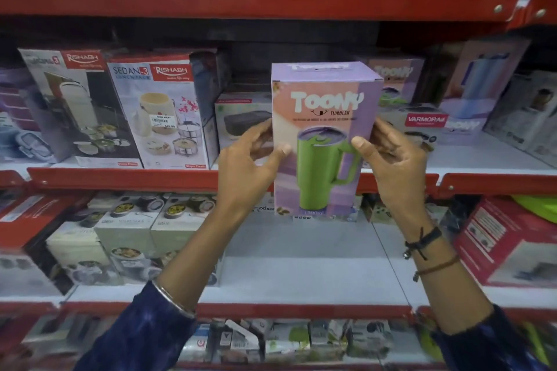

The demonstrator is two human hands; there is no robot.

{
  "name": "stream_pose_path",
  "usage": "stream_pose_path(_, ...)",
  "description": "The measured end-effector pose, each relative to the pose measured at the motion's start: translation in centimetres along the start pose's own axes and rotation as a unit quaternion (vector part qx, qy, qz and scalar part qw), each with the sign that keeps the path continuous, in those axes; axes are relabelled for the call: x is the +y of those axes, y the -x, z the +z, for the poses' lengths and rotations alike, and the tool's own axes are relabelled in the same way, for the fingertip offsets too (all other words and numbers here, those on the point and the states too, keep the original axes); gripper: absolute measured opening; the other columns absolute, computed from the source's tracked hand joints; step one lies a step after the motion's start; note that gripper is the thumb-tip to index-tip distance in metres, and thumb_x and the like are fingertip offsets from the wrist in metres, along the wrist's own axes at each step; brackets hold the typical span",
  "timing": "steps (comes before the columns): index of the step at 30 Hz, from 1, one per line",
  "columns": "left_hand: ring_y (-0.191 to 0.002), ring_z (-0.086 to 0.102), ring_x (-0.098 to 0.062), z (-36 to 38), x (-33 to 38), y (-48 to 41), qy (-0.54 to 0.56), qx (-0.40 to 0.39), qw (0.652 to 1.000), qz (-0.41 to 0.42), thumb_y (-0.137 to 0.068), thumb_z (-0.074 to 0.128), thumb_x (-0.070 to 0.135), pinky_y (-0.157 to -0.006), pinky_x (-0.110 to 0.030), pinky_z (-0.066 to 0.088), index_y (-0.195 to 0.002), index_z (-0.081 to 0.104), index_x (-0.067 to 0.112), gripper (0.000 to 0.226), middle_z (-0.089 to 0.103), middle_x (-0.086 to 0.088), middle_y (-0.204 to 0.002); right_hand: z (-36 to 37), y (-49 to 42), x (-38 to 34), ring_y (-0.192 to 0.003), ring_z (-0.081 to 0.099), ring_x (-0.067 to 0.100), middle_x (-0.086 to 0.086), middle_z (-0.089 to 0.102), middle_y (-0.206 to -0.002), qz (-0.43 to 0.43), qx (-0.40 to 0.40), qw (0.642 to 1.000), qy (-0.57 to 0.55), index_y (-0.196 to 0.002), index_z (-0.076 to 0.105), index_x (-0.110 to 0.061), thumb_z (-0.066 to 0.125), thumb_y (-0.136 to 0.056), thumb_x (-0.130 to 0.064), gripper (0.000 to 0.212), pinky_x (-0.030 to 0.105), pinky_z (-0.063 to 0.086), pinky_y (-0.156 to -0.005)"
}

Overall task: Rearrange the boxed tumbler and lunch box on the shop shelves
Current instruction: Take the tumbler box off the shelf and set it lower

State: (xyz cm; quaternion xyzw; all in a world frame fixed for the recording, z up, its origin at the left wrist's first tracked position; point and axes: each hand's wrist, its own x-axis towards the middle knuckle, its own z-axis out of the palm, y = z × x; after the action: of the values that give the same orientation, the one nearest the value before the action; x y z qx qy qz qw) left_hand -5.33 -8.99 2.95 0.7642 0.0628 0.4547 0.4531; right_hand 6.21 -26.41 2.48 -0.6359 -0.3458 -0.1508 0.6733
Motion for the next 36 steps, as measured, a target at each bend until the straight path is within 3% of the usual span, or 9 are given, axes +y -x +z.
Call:
stream_pose_path(3, -0.099, 0.067, -0.013, 0.9, -1.2, 2.0, 0.015, -0.039, 0.999, -0.028, -0.075, 0.070, 0.019, -0.087, -0.042, 0.056, -0.121, 0.056, 0.011, 0.049, 0.068, -0.004, -0.115, -1.5, 1.9, 1.9, -0.117, 0.060, 0.017, 0.005, 0.062, -0.129, 0.027, -0.008, 1.000, 0.007, -0.128, 0.056, -0.014, 0.071, -0.081, -0.025, 0.051, 0.028, 0.054, -0.090)
stream_pose_path(8, -0.097, 0.065, -0.005, 2.2, -4.0, 6.0, -0.048, -0.074, 0.994, -0.059, -0.076, 0.073, 0.017, -0.085, -0.025, 0.054, -0.121, 0.056, 0.014, 0.048, 0.070, -0.002, -0.110, -3.4, 6.0, 5.4, -0.120, 0.058, 0.015, 0.003, 0.059, -0.133, 0.099, -0.031, 0.994, 0.033, -0.131, 0.052, -0.022, 0.074, -0.078, -0.022, 0.058, 0.028, 0.054, -0.091)
stream_pose_path(13, -0.101, 0.059, -0.008, 3.6, -6.4, 10.2, -0.099, -0.115, 0.982, -0.110, -0.079, 0.070, 0.014, -0.086, -0.015, 0.046, -0.121, 0.053, 0.006, 0.046, 0.068, -0.009, -0.113, -4.3, 9.8, 8.5, -0.115, 0.057, 0.012, 0.001, 0.058, -0.128, 0.139, -0.073, 0.984, 0.087, -0.126, 0.055, -0.015, 0.073, -0.079, -0.013, 0.051, 0.008, 0.050, -0.083)
stream_pose_path(17, -0.112, 0.059, -0.020, 4.9, -9.2, 12.6, -0.115, -0.156, 0.970, -0.148, -0.082, 0.065, 0.009, -0.086, -0.022, 0.049, -0.123, 0.049, 0.004, 0.044, 0.064, -0.012, -0.119, -4.3, 11.9, 11.1, -0.102, 0.053, -0.008, -0.005, 0.058, -0.120, 0.148, -0.105, 0.977, 0.109, -0.123, 0.058, -0.007, 0.071, -0.080, -0.006, 0.046, 0.000, 0.046, -0.078)
stream_pose_path(22, -0.118, 0.056, -0.024, 7.1, -13.3, 13.8, -0.110, -0.164, 0.959, -0.204, -0.084, 0.060, 0.004, -0.088, -0.036, 0.054, -0.121, 0.045, 0.002, 0.039, 0.060, -0.015, -0.126, -3.5, 13.5, 15.5, -0.106, 0.063, 0.016, -0.001, 0.062, -0.118, 0.171, -0.107, 0.972, 0.117, -0.122, 0.059, -0.006, 0.068, -0.081, -0.002, 0.043, 0.004, 0.047, -0.081)
stream_pose_path(28, -0.118, 0.055, -0.027, 9.2, -16.7, 13.8, -0.120, -0.173, 0.950, -0.232, -0.084, 0.056, -0.002, -0.085, -0.016, 0.042, -0.119, 0.045, -0.001, 0.037, 0.060, -0.019, -0.125, -2.7, 13.9, 19.8, -0.112, 0.062, 0.022, 0.010, 0.066, -0.120, 0.221, -0.106, 0.962, 0.116, -0.123, 0.059, -0.005, 0.067, -0.082, -0.005, 0.042, 0.001, 0.044, -0.082)
stream_pose_path(31, -0.117, 0.056, -0.029, 10.0, -18.0, 13.9, -0.124, -0.175, 0.948, -0.235, -0.083, 0.056, -0.005, -0.088, -0.014, 0.039, -0.119, 0.045, -0.001, 0.038, 0.060, -0.020, -0.123, -2.5, 13.9, 21.3, -0.113, 0.061, 0.024, 0.012, 0.065, -0.121, 0.243, -0.109, 0.957, 0.111, -0.125, 0.057, -0.003, 0.066, -0.083, -0.003, 0.043, 0.000, 0.044, -0.082)
stream_pose_path(34, -0.116, 0.056, -0.032, 10.5, -18.8, 13.9, -0.131, -0.175, 0.949, -0.229, -0.083, 0.054, -0.006, -0.093, -0.022, 0.041, -0.120, 0.045, -0.002, 0.038, 0.060, -0.022, -0.124, -2.4, 13.9, 22.2, -0.114, 0.060, 0.024, 0.014, 0.065, -0.121, 0.242, -0.106, 0.957, 0.116, -0.126, 0.055, -0.004, 0.065, -0.084, -0.004, 0.043, 0.003, 0.046, -0.085)
stream_pose_path(36, -0.117, 0.056, -0.033, 10.5, -19.1, 14.0, -0.129, -0.174, 0.950, -0.227, -0.083, 0.053, -0.006, -0.096, -0.032, 0.044, -0.122, 0.044, -0.002, 0.041, 0.059, -0.022, -0.125, -2.5, 13.9, 22.2, -0.113, 0.061, 0.023, 0.012, 0.066, -0.120, 0.234, -0.111, 0.958, 0.125, -0.126, 0.055, -0.007, 0.066, -0.085, -0.007, 0.042, 0.018, 0.051, -0.092)
